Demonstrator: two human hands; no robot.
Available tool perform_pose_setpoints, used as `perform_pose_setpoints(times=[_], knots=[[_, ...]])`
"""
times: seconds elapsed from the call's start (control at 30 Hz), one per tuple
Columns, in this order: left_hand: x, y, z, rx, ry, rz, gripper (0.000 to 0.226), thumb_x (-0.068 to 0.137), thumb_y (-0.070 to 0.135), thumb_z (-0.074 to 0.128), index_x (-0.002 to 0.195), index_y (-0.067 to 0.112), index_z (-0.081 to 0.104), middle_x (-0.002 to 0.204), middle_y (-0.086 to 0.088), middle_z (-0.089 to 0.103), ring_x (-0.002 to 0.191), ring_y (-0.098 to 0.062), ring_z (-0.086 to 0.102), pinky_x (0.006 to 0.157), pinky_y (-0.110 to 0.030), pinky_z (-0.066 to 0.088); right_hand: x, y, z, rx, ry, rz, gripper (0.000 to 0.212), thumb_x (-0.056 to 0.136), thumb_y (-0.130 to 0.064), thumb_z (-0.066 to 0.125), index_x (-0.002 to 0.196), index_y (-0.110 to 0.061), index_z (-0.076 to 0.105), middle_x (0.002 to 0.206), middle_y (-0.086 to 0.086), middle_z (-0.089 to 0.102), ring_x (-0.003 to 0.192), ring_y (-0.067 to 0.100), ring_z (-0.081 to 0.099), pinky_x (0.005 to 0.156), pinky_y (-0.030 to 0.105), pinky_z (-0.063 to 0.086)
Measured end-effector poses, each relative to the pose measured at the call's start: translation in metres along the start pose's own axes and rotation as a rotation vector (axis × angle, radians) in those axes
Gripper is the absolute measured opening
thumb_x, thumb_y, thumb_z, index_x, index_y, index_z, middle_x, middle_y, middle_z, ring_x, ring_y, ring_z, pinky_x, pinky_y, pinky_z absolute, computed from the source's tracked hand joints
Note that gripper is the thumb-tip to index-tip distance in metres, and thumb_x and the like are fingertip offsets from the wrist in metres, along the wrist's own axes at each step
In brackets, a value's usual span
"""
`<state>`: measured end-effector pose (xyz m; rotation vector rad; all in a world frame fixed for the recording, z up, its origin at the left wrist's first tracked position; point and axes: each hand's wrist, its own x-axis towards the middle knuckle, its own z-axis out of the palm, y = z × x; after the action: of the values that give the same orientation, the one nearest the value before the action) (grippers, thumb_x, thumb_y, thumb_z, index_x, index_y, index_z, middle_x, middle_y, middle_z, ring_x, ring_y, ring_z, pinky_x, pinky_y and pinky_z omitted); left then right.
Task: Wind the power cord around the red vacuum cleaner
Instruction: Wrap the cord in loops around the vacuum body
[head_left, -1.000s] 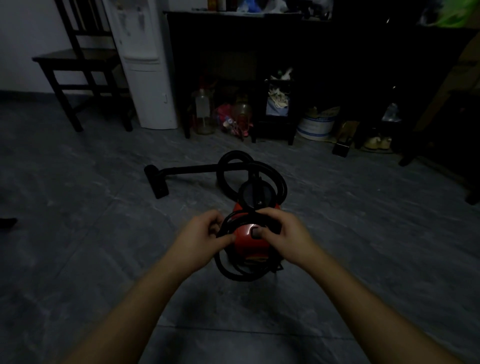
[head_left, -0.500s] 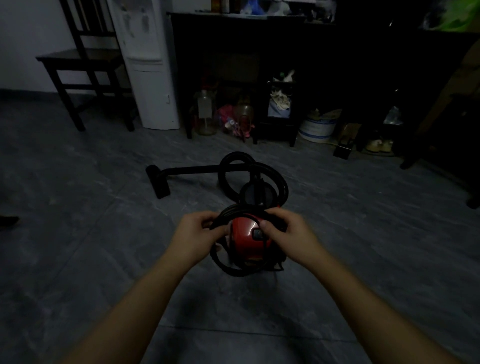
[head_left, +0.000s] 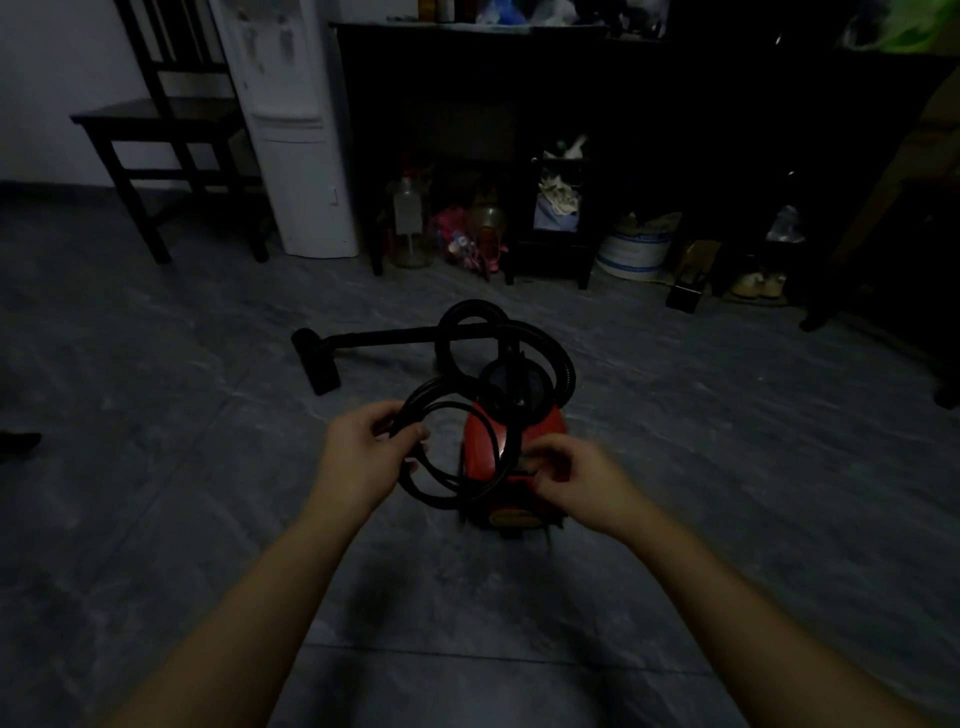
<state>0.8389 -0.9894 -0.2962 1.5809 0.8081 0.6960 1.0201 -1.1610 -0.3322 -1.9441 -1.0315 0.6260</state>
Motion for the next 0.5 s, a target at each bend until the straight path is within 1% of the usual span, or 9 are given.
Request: perform_pose_setpoints(times=[0.03,0.1,0.2,0.27,0.3,0.37,0.4,0.43,0.5], knots=[[0.0,0.0,0.0,-0.002,-0.008,0.003,0.013,0.087,0.0,0.069,0.09,0.012,0.072,0.09,-0.015,0.074,0.079,-0.029,0.075,0.069,-0.038,0.062,0.0,0.003,0.0,-0.029,-0.003,0.012,0.034,0.085,0.006,0.062,0.116,-0.007,0.067,0.107,0.006,0.071,0.09,0.01,0.067,0.076,0.012,0.054],[0.001,0.001,-0.001,-0.004,-0.036,0.008,0.012,0.087,0.001,0.07,0.09,0.012,0.072,0.089,-0.015,0.074,0.079,-0.028,0.075,0.069,-0.037,0.062,0.0,0.01,0.003,-0.048,-0.001,0.043,0.032,0.085,0.007,0.064,0.116,-0.002,0.067,0.11,0.01,0.071,0.092,0.012,0.066,0.074,0.009,0.05],[-0.001,0.002,-0.003,0.002,-0.085,0.025,0.012,0.086,0.001,0.071,0.09,0.013,0.073,0.085,-0.012,0.076,0.077,-0.024,0.076,0.069,-0.035,0.062,0.0,0.02,0.008,-0.08,0.019,0.078,0.032,0.085,0.004,0.067,0.117,-0.003,0.067,0.111,0.009,0.07,0.096,0.015,0.066,0.071,0.003,0.046],[-0.002,0.003,-0.004,-0.008,-0.098,0.034,0.013,0.086,0.001,0.071,0.09,0.013,0.074,0.084,-0.011,0.076,0.077,-0.024,0.076,0.07,-0.035,0.062,0.001,0.026,0.01,-0.103,0.028,0.102,0.034,0.085,0.001,0.069,0.118,-0.004,0.067,0.111,0.006,0.069,0.096,0.013,0.064,0.068,0.002,0.044],[-0.002,0.004,-0.005,-0.015,-0.102,0.037,0.013,0.086,0.001,0.07,0.09,0.013,0.074,0.083,-0.011,0.076,0.077,-0.024,0.076,0.069,-0.034,0.063,0.002,0.028,0.011,-0.11,0.032,0.113,0.034,0.085,0.001,0.07,0.119,-0.005,0.067,0.111,0.006,0.068,0.096,0.012,0.063,0.069,0.003,0.044],[-0.004,0.005,-0.007,-0.025,-0.112,0.044,0.013,0.087,0.001,0.07,0.09,0.012,0.074,0.083,-0.012,0.077,0.077,-0.023,0.076,0.069,-0.034,0.063,0.004,0.033,0.013,-0.119,0.042,0.136,0.035,0.086,-0.002,0.07,0.12,-0.007,0.066,0.111,0.004,0.067,0.098,0.012,0.062,0.077,0.012,0.047],[-0.004,0.006,-0.007,-0.029,-0.118,0.046,0.013,0.087,0.001,0.07,0.09,0.012,0.075,0.083,-0.011,0.077,0.077,-0.022,0.076,0.068,-0.034,0.063,0.005,0.036,0.014,-0.126,0.043,0.148,0.035,0.086,-0.004,0.071,0.12,-0.009,0.066,0.11,0.001,0.066,0.099,0.012,0.062,0.078,0.014,0.047],[-0.005,0.006,-0.008,-0.031,-0.125,0.046,0.013,0.087,0.001,0.07,0.091,0.012,0.075,0.083,-0.011,0.077,0.077,-0.022,0.076,0.067,-0.033,0.063,0.005,0.038,0.015,-0.126,0.039,0.161,0.034,0.086,-0.006,0.071,0.12,-0.01,0.067,0.108,-0.001,0.065,0.098,0.011,0.062,0.077,0.012,0.046],[-0.006,0.007,-0.009,-0.027,-0.136,0.038,0.013,0.087,0.001,0.07,0.091,0.012,0.075,0.083,-0.011,0.077,0.077,-0.022,0.076,0.065,-0.031,0.062,0.006,0.042,0.019,-0.094,0.031,0.189,0.032,0.086,-0.005,0.072,0.118,-0.009,0.067,0.104,-0.001,0.064,0.092,0.009,0.061,0.066,0.002,0.042]])
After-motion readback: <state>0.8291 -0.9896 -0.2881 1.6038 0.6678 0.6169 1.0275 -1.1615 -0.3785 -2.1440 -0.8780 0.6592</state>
